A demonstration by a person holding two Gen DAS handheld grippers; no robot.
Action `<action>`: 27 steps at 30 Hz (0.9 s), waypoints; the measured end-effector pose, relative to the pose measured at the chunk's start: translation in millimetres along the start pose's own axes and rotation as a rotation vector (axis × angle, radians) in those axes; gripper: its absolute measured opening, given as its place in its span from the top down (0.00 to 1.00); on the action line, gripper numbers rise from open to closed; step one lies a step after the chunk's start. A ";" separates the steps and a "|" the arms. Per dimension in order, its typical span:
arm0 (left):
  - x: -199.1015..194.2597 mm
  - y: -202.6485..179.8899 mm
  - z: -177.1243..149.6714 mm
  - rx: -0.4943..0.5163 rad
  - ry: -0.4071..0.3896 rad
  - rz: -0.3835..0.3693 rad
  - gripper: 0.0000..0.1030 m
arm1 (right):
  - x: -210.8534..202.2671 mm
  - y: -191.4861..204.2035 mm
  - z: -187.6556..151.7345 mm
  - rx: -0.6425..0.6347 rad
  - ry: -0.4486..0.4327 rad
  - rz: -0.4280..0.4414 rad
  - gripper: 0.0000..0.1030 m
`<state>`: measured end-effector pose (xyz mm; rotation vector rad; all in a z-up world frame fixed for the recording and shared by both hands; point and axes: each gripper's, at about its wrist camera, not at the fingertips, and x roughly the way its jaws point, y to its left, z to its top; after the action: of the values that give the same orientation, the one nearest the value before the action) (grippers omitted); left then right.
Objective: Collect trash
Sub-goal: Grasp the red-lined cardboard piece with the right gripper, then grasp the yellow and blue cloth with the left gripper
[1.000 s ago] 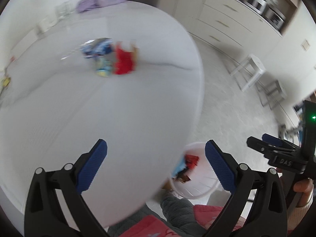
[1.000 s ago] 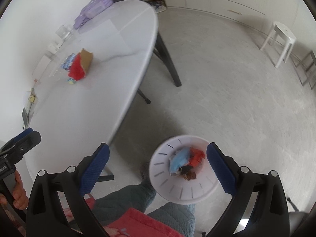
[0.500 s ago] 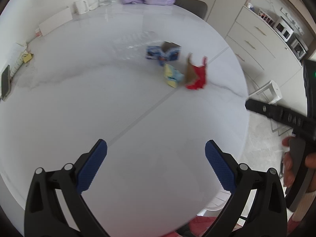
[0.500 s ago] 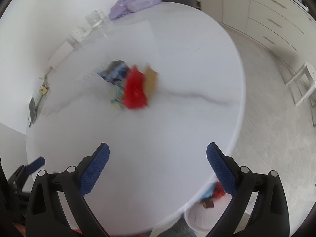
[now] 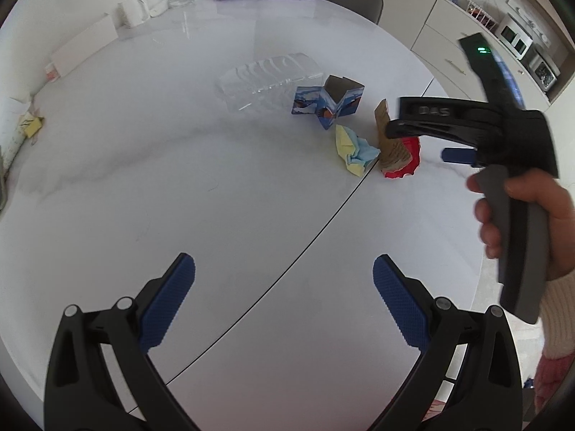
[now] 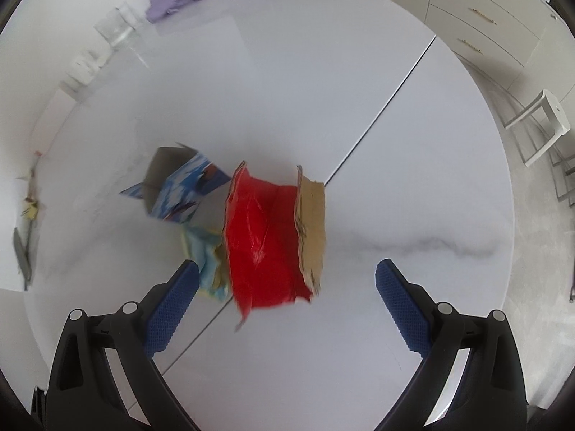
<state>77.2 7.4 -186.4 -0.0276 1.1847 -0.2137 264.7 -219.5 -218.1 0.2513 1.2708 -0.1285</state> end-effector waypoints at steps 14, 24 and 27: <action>13.3 -18.8 16.0 0.035 0.006 -0.032 0.08 | 14.7 -12.8 -4.2 -0.057 0.045 0.017 0.64; 34.9 -39.1 34.1 0.068 -0.006 -0.041 0.08 | -48.9 -59.6 -43.8 -0.016 -0.022 0.072 0.65; 53.6 -53.2 50.7 0.087 -0.018 -0.039 0.08 | -73.5 -84.6 -66.1 0.009 -0.033 0.063 0.65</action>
<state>135.1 -59.0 -209.2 0.0229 1.1567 -0.2988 162.1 -287.4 -175.6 0.2958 1.2281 -0.0846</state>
